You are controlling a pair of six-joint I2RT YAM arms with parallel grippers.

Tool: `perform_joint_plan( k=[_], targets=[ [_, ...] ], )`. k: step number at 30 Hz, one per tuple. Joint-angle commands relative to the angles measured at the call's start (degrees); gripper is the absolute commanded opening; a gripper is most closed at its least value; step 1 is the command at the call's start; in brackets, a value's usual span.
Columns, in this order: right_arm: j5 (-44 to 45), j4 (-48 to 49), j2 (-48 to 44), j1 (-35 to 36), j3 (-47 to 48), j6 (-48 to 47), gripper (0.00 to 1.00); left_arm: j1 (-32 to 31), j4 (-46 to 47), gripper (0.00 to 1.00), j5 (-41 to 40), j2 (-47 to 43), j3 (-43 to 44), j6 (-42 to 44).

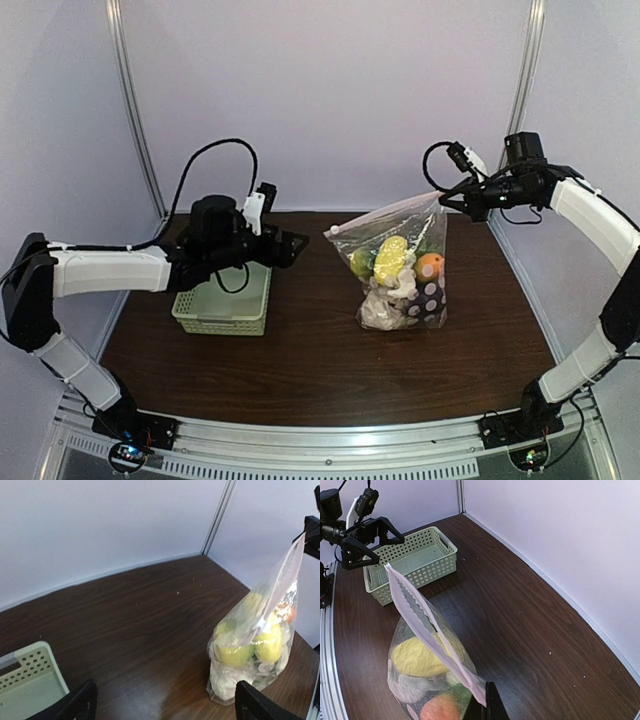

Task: Open the zip-top bag and remove the fake food
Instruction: Pass from the right arm to the left

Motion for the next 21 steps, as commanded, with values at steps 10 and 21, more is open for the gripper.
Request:
perform_joint_plan(
  k=[10, 21],
  targets=[
    [-3.39, 2.35, -2.63, -0.14, -1.65, 4.39, 0.0, -1.42, 43.91, 0.55, 20.48, 16.66, -6.86, 7.41],
    [-5.9, 1.56, -1.89, -0.15, -2.7, 4.86, 0.0, -1.29, 40.27, 0.44, 25.44, 27.28, 9.02, 7.42]
  ],
)
